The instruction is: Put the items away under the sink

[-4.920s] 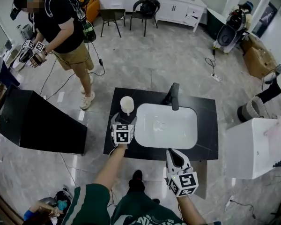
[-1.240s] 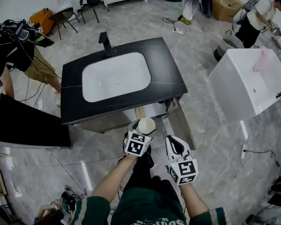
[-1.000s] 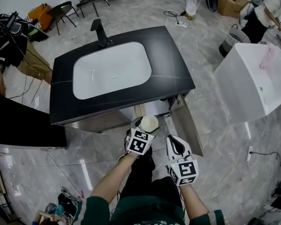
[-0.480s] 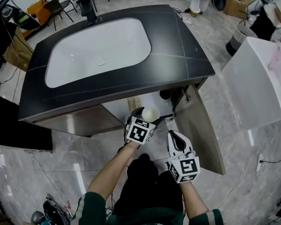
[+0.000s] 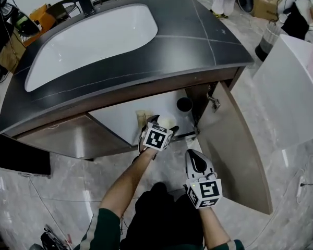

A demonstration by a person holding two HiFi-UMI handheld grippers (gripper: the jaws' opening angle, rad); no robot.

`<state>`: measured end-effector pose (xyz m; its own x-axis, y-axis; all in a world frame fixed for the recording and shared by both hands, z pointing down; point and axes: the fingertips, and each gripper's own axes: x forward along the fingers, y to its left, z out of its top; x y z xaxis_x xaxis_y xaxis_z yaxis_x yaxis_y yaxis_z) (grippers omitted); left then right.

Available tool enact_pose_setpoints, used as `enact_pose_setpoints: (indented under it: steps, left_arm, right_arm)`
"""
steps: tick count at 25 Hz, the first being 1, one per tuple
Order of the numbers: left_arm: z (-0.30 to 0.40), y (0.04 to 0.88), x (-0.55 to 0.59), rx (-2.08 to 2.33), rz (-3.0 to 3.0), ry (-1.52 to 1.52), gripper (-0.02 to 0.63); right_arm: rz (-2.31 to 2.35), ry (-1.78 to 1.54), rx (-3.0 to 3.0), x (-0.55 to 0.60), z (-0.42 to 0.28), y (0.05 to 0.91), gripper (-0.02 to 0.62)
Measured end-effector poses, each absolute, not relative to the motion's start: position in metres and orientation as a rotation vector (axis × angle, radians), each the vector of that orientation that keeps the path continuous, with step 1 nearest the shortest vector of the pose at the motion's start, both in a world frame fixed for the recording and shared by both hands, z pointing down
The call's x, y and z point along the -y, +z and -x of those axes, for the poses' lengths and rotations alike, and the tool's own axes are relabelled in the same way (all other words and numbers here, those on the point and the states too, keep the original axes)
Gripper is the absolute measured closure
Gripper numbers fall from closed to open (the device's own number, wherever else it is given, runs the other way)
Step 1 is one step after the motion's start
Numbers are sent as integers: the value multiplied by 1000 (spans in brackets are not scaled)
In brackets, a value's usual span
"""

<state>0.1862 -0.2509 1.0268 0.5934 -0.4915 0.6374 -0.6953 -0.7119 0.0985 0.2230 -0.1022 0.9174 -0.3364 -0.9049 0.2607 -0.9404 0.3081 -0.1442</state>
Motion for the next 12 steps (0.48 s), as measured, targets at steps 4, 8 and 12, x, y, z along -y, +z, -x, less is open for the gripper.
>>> enact_pose_setpoints:
  steps: [4, 8, 12]
  left_arm:
    - [-190, 1062, 285, 1020, -2449, 849, 189]
    - [-192, 1080, 306, 1060, -2405, 827, 189]
    - [-192, 1091, 320, 1111, -2377, 826, 188]
  right_arm:
    - [-1719, 373, 2401, 102, -231, 939, 552]
    - [-1700, 383, 2385, 97, -234, 950, 552]
    - [-1699, 410, 2366, 96, -237, 958, 552]
